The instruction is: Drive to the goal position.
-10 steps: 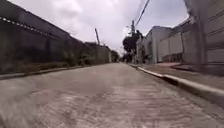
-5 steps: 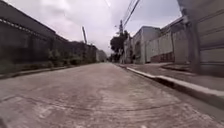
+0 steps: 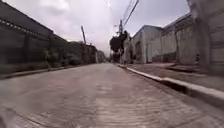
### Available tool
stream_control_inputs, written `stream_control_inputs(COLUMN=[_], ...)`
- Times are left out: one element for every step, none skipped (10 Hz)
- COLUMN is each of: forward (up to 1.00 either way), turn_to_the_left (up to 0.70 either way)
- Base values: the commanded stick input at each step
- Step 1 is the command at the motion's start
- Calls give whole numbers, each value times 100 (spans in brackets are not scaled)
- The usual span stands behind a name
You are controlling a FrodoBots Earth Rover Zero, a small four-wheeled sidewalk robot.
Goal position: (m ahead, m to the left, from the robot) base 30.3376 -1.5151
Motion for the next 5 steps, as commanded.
stream_control_inputs(forward=[97, 98, 98, 98, 99], turn_to_the_left=[0, 0, -2, -17, -34])
